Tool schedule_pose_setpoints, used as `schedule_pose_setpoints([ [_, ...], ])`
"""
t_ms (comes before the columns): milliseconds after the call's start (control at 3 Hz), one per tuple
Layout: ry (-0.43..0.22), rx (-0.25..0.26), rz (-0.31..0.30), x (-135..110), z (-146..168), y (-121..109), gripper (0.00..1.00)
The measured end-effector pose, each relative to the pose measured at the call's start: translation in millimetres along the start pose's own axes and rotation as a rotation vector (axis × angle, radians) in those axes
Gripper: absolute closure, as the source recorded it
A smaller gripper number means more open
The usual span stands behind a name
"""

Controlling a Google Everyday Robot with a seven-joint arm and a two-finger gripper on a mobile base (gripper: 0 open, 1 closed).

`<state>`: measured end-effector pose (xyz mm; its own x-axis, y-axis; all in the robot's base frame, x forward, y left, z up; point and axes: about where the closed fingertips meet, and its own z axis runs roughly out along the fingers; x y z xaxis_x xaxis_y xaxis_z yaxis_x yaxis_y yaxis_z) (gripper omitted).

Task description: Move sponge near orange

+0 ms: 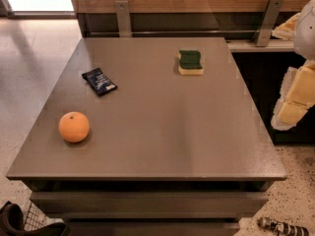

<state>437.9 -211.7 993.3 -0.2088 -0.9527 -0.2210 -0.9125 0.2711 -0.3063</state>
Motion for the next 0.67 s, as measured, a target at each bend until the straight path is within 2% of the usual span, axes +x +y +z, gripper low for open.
schedule_pose_setpoints([
  [333, 0.000, 0.000, 0.000, 0.0, -0.1, 0.0, 0.00],
  [667, -0.027, 0.035, 0.013, 1.4, 3.3, -12.1, 0.00],
])
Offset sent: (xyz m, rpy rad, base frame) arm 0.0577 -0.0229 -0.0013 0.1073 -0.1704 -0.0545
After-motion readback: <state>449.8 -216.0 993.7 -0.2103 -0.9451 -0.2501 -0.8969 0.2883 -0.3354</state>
